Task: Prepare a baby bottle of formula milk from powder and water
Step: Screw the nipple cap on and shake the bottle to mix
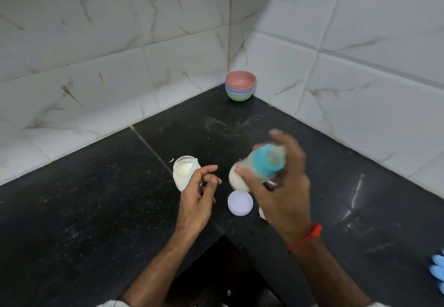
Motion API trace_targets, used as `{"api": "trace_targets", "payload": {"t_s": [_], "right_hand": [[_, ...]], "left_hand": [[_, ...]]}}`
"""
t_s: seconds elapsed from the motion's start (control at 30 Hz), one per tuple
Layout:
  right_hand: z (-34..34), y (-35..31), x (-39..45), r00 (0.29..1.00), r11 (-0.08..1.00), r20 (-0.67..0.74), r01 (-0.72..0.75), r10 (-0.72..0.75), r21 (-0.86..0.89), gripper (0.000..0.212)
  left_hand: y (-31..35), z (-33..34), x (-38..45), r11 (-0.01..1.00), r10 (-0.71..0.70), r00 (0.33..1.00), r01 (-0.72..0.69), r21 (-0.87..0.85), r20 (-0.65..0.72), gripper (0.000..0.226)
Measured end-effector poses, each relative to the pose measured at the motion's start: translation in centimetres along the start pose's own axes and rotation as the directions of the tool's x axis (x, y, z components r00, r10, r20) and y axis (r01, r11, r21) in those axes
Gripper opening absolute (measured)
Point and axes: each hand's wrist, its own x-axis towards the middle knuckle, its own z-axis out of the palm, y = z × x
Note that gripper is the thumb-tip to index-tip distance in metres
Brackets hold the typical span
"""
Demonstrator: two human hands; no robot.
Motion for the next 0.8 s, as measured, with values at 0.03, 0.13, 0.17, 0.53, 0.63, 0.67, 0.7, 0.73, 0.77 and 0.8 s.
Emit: {"api": "trace_targets", "payload": {"t_s": [0.03,0.13,0.17,0.53,0.63,0.67,0.7,0.73,0.77,0.8], "right_hand": [[-0.2,-0.7,0.4,0.995,0.996,-0.086,0.063,-0.058,0.06,0.088],[0.3,0.6,0.7,0.997,0.996,-0.031,0.071,-0.073,-0.05,0.078],[0.6,1.4,0.3,0.994,0.99,0.112,-0.001,0.017,-0.142,0.076],[0.9,1.5,0.4,0.997,0.996,0.083,-0.003,0.01,-0.094,0.08],[0.7,3.4,-1.4,0.914,0.958,0.345,-0.126,0.214,-0.259,0.084],[0.4,2.9,-1.3,0.928,0.966,0.316,-0.131,0.198,-0.221,0.084],[0.3,2.0,-0.7,0.957,0.981,0.251,-0.11,0.147,-0.159,0.085],[0.1,0.9,-0.1,0.984,0.994,0.16,-0.068,0.082,-0.088,0.087],[-0.1,-0.2,0.6,0.998,1.0,0.064,-0.019,0.019,-0.007,0.089],[-0.2,-0.8,1.2,0.999,0.998,-0.02,0.029,-0.028,0.064,0.09]], "left_hand": [[-0.1,0.0,0.0,1.0,-0.009,1.0,0.009,-0.003,-0.007,0.028],[-0.2,0.2,-0.2,1.0,-0.019,1.0,0.019,0.004,-0.012,0.028],[-0.1,0.3,-0.3,1.0,-0.015,1.0,0.015,-0.001,-0.005,0.029],[0.0,0.5,-0.2,1.0,-0.009,1.0,0.009,-0.001,0.005,0.028],[0.2,0.6,-0.4,1.0,-0.014,1.0,0.014,-0.001,0.022,0.028],[0.2,0.5,-0.3,1.0,-0.009,1.0,0.009,-0.001,0.023,0.028],[0.2,0.4,-0.2,1.0,-0.008,1.0,0.008,-0.005,0.019,0.028],[0.0,0.3,-0.2,1.0,-0.014,1.0,0.015,-0.009,0.011,0.028],[-0.1,0.2,-0.1,1.0,-0.024,1.0,0.024,-0.008,0.002,0.028],[-0.2,0.3,-0.1,1.0,-0.031,0.999,0.031,-0.001,-0.004,0.027]]}}
